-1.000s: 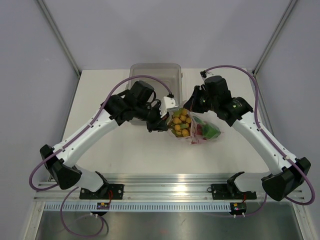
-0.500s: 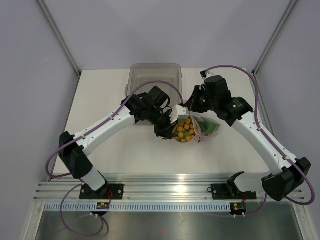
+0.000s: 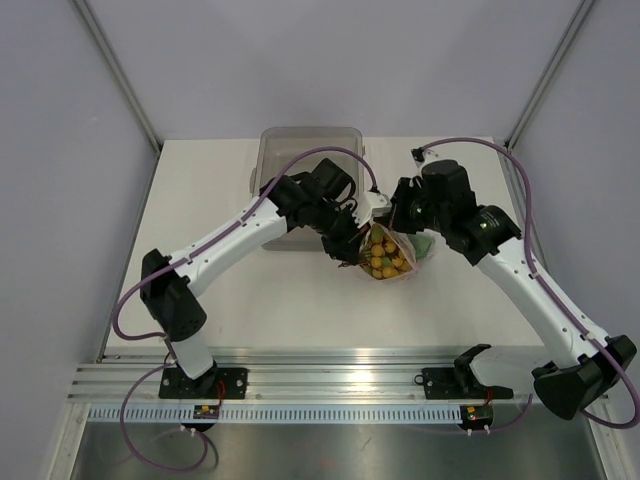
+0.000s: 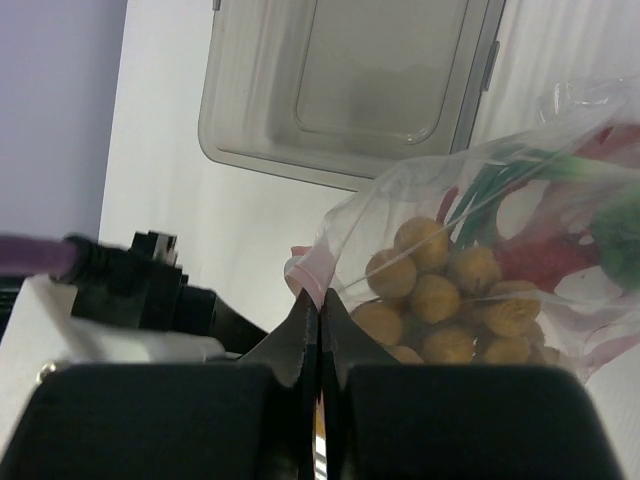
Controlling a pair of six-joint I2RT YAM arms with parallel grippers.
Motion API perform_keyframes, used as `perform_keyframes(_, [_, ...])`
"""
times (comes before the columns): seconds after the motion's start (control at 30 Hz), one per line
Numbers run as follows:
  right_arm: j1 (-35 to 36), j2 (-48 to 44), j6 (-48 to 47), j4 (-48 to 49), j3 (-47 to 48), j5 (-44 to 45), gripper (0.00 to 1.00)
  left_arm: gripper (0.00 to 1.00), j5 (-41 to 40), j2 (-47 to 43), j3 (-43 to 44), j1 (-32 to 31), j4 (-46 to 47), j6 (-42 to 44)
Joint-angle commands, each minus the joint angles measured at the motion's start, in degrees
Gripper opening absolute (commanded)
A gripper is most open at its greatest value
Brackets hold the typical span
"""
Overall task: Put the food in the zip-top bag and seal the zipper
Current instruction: Place the fake fruit in the zipper food storage bag.
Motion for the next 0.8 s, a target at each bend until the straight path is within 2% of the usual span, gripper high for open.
perform_keyframes(0.0, [0.70, -2.46, 1.80, 3.91, -0.75, -3.05, 0.00, 0.00, -3.63, 1.65, 3.89, 0.60, 4.70, -5.72])
perform_keyframes(0.3, [0.87, -3.60, 2.86, 4.35, -1.19, -1.91, 0.00, 0.00, -9.52, 0.34, 3.98, 2.97, 6.63, -12.05])
perform_keyframes(0.5, [1.22, -4.30, 7.86, 7.94, -2.59, 1.16, 0.00, 0.00, -11.98, -0.28, 3.89, 2.88, 6.37, -17.76])
perform_keyframes(0.77, [4.12, -1.23, 11.56, 11.82, -2.16, 4.94, 0.00, 0.00, -11.73, 0.60, 4.33, 2.79, 7.25, -22.16])
